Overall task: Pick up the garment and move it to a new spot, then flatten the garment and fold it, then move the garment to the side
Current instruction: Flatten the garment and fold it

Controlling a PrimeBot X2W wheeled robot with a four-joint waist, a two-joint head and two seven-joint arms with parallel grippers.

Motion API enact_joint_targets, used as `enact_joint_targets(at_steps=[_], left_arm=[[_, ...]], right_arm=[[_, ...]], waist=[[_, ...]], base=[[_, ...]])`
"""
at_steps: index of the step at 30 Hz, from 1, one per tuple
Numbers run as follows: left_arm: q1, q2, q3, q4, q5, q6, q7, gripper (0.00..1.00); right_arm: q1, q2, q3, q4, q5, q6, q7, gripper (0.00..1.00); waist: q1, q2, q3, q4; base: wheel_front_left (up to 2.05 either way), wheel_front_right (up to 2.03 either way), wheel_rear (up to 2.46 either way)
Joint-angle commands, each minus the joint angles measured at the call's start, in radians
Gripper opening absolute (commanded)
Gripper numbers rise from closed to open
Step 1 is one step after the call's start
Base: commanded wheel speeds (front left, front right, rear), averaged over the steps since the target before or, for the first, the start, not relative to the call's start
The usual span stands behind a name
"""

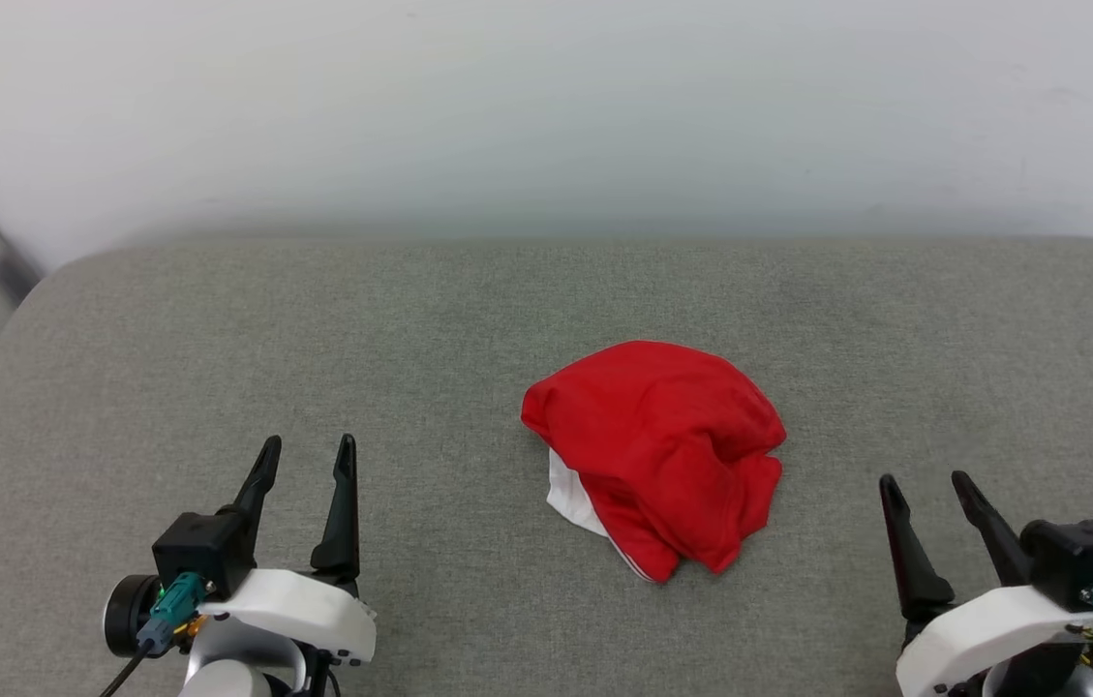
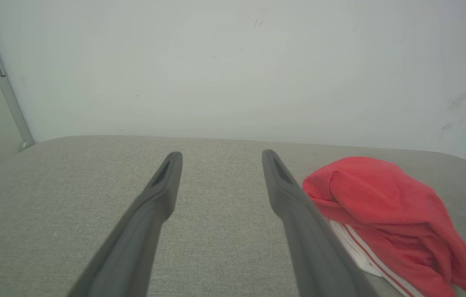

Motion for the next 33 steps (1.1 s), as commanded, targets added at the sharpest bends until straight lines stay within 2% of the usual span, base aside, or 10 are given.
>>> enact_joint_targets(at_steps=[1, 6, 10, 19, 27, 32, 33], left_arm=[[-0.002, -0.002, 0.001, -0.004, -0.003, -0.002, -0.004, 1.00], [-0.034, -0.014, 0.008, -0.032, 0.010, -0.007, -0.005, 1.00], [-0.063, -0.039, 0.004, -0.060, 0.029, -0.019, -0.004, 1.00], [-0.120, -0.093, 0.013, -0.102, 0.080, -0.074, -0.004, 1.00], [-0.155, -0.140, 0.025, -0.092, 0.106, -0.114, -0.004, 1.00], [-0.163, -0.157, 0.038, -0.073, 0.115, -0.129, -0.004, 1.00], [-0.162, -0.158, 0.041, -0.070, 0.116, -0.132, -0.004, 1.00]], right_arm=[[0.003, -0.001, -0.014, 0.014, 0.009, 0.000, 0.017, 1.00], [-0.072, -0.003, -0.091, 0.097, 0.030, 0.000, 0.158, 1.00], [-0.175, -0.049, -0.104, 0.167, 0.062, 0.000, 0.311, 1.00], [-0.431, -0.171, 0.040, 0.286, 0.180, 0.000, 0.670, 1.00], [-0.563, -0.237, 0.147, 0.389, 0.205, 0.000, 0.788, 1.00], [-0.554, -0.235, 0.209, 0.500, 0.257, 0.000, 0.864, 1.00], [-0.551, -0.229, 0.220, 0.510, 0.275, 0.000, 0.872, 0.49]], waist=[[0.0000, 0.0000, 0.005, 0.002], [0.0000, 0.0000, 0.050, 0.027], [0.0000, 0.0000, 0.101, 0.068], [0.0000, 0.0000, 0.212, 0.155], [0.0000, 0.0000, 0.279, 0.203], [0.0000, 0.0000, 0.289, 0.214], [0.0000, 0.0000, 0.288, 0.214]], base=[[0.00, 0.00, 0.00], [0.00, 0.00, 0.00], [0.00, 0.00, 0.00], [0.00, 0.00, 0.00], [0.00, 0.00, 0.00], [0.00, 0.00, 0.00], [0.00, 0.00, 0.00]])
